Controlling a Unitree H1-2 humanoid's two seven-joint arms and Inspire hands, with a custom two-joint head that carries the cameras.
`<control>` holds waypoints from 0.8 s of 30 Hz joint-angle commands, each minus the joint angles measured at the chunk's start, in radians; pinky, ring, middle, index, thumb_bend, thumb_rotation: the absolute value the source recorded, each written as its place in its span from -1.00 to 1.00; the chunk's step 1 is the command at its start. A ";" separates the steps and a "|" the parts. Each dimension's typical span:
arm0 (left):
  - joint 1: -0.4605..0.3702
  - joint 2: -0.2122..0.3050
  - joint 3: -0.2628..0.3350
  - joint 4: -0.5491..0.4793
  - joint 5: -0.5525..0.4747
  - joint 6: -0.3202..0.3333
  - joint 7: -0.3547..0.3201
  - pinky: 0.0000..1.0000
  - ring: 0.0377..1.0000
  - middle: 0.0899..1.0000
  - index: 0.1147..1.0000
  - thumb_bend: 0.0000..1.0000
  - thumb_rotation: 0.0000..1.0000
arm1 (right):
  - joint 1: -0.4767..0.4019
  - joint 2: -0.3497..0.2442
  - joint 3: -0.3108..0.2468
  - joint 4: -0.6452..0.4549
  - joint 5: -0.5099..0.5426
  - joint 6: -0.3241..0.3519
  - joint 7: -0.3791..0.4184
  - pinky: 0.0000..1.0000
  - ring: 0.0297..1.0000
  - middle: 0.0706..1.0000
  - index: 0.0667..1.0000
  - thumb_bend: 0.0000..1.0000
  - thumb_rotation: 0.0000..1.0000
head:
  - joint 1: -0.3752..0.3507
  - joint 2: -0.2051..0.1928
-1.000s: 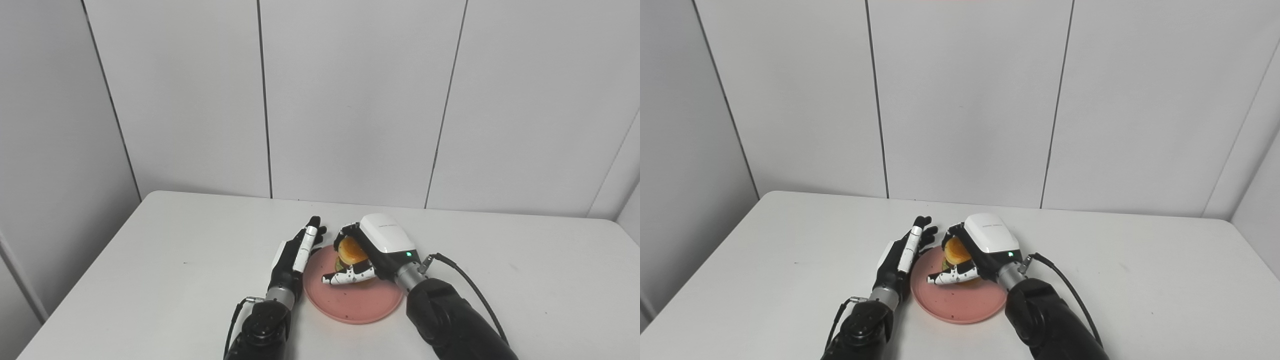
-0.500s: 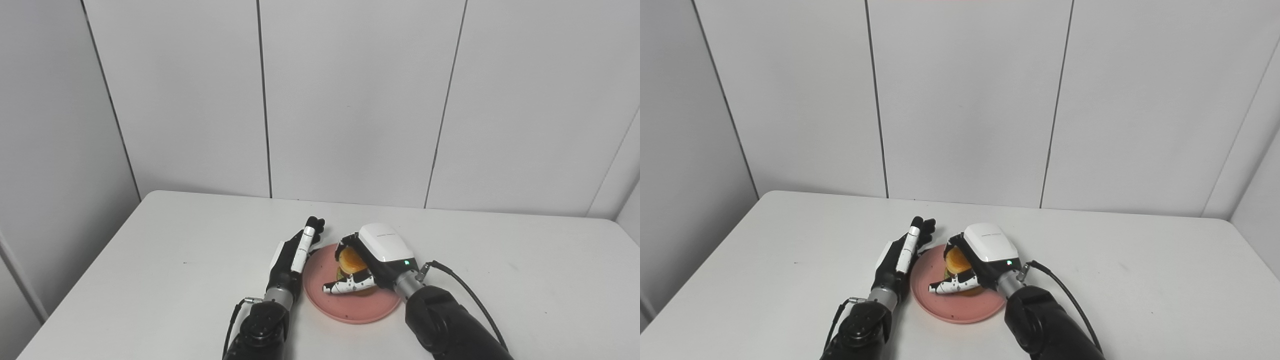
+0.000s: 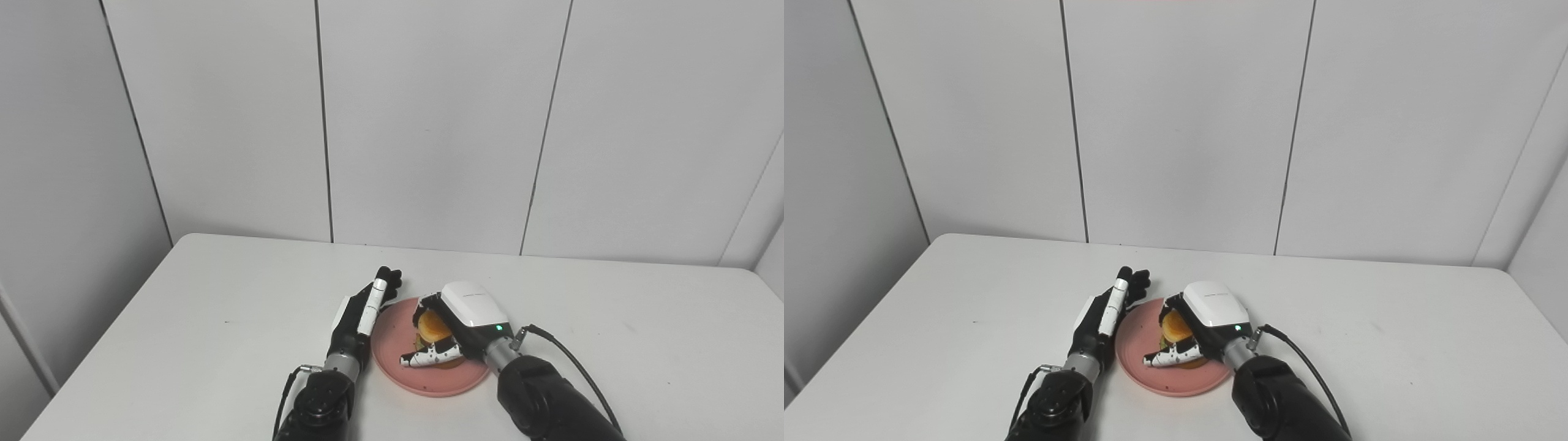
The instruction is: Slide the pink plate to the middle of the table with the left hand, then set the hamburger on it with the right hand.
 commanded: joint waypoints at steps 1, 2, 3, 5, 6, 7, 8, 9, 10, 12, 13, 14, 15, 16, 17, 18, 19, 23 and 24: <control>-0.018 -0.005 -0.011 -0.012 0.005 0.005 -0.010 0.73 0.76 0.68 0.56 0.66 1.00 | -0.046 0.006 -0.016 -0.044 0.020 -0.027 -0.011 -0.22 -0.09 0.01 0.15 0.32 -0.05 | 0.001 0.002; -0.018 -0.004 -0.011 -0.011 0.003 0.003 -0.012 0.73 0.76 0.68 0.57 0.65 1.00 | -0.044 0.004 -0.015 -0.048 0.021 -0.025 -0.005 -0.18 -0.03 0.09 0.21 0.34 -0.03 | 0.001 0.003; -0.018 -0.004 -0.010 -0.010 0.001 0.003 -0.014 0.71 0.76 0.68 0.58 0.65 1.00 | -0.043 0.001 -0.013 -0.053 0.020 -0.018 0.006 -0.13 0.03 0.17 0.27 0.37 0.00 | 0.001 0.003; -0.016 -0.004 -0.010 -0.012 0.000 0.004 -0.014 0.76 0.75 0.66 0.59 0.66 1.00 | -0.041 -0.003 -0.010 -0.062 0.019 -0.008 0.024 -0.01 0.22 0.36 0.41 0.42 0.09 | 0.001 0.003; -0.016 -0.005 -0.010 -0.015 0.000 0.008 -0.015 0.75 0.74 0.65 0.59 0.67 1.00 | -0.037 -0.007 -0.010 -0.069 0.019 -0.010 0.030 0.05 0.31 0.44 0.44 0.46 0.14 | 0.002 0.004; -0.016 -0.005 -0.010 -0.017 -0.001 0.011 -0.015 0.74 0.74 0.65 0.59 0.67 1.00 | -0.035 -0.009 -0.011 -0.073 0.020 -0.013 0.033 0.06 0.33 0.45 0.45 0.47 0.15 | 0.002 0.004; -0.015 -0.005 -0.008 -0.017 -0.003 0.013 -0.016 0.73 0.74 0.65 0.59 0.67 1.00 | -0.032 -0.011 -0.014 -0.079 0.022 -0.017 0.036 0.08 0.36 0.48 0.46 0.49 0.17 | 0.001 0.005; -0.016 -0.006 -0.008 -0.016 -0.004 0.012 -0.017 0.77 0.75 0.65 0.59 0.67 1.00 | -0.028 -0.012 -0.016 -0.085 0.025 -0.019 0.039 0.11 0.41 0.52 0.47 0.51 0.21 | 0.001 0.005; -0.016 -0.006 -0.007 -0.014 -0.005 0.010 -0.017 0.80 0.76 0.65 0.59 0.67 1.00 | -0.024 -0.014 -0.020 -0.093 0.030 -0.019 0.043 0.14 0.44 0.54 0.48 0.52 0.23 | 0.000 0.005; -0.016 -0.006 -0.004 -0.011 -0.010 0.010 -0.019 0.87 0.79 0.67 0.61 0.67 1.00 | -0.017 -0.017 -0.026 -0.114 0.041 -0.014 0.056 0.20 0.50 0.58 0.49 0.54 0.26 | -0.002 0.004; -0.017 -0.007 -0.003 -0.010 -0.011 0.012 -0.019 0.82 0.79 0.67 0.61 0.68 1.00 | -0.013 -0.019 -0.028 -0.124 0.046 -0.012 0.063 0.23 0.53 0.60 0.49 0.56 0.29 | -0.003 0.003; -0.017 -0.007 -0.001 -0.010 -0.012 0.014 -0.019 0.77 0.78 0.66 0.61 0.69 1.00 | -0.011 -0.020 -0.030 -0.131 0.048 -0.010 0.068 0.25 0.55 0.62 0.50 0.56 0.31 | -0.003 0.003; -0.016 -0.007 -0.002 -0.012 -0.009 0.019 -0.017 0.74 0.77 0.66 0.61 0.70 1.00 | -0.008 -0.023 -0.033 -0.143 0.054 -0.013 0.075 0.26 0.56 0.63 0.50 0.57 0.33 | -0.003 0.003; -0.016 -0.006 -0.003 -0.013 -0.006 0.022 -0.015 0.69 0.78 0.66 0.60 0.71 1.00 | -0.005 -0.026 -0.036 -0.150 0.058 -0.015 0.079 0.27 0.57 0.64 0.51 0.59 0.37 | -0.003 0.003; -0.016 -0.007 -0.002 -0.015 -0.006 0.024 -0.015 0.66 0.78 0.66 0.60 0.72 1.00 | -0.001 -0.030 -0.038 -0.165 0.062 -0.017 0.087 0.27 0.57 0.65 0.51 0.60 0.39 | -0.003 0.004; -0.016 -0.007 -0.002 -0.016 -0.006 0.025 -0.014 0.67 0.78 0.66 0.60 0.71 1.00 | 0.001 -0.032 -0.040 -0.176 0.065 -0.017 0.092 0.28 0.58 0.68 0.52 0.64 0.48 | -0.003 0.004; -0.016 -0.008 0.002 -0.017 -0.012 0.025 -0.017 0.67 0.79 0.66 0.60 0.71 1.00 | 0.005 -0.035 -0.042 -0.191 0.067 -0.017 0.098 0.28 0.59 0.69 0.52 0.65 0.51 | -0.005 0.005; -0.016 -0.010 0.007 -0.016 -0.016 0.020 -0.020 0.71 0.81 0.68 0.59 0.71 1.00 | 0.015 -0.046 -0.049 -0.243 0.072 -0.017 0.114 0.31 0.60 0.70 0.53 0.72 0.63 | -0.007 0.006; -0.016 -0.010 0.006 -0.016 -0.014 0.017 -0.021 0.67 0.79 0.67 0.59 0.71 1.00 | 0.017 -0.048 -0.052 -0.257 0.073 -0.016 0.117 0.33 0.61 0.71 0.54 0.72 0.65 | -0.007 0.006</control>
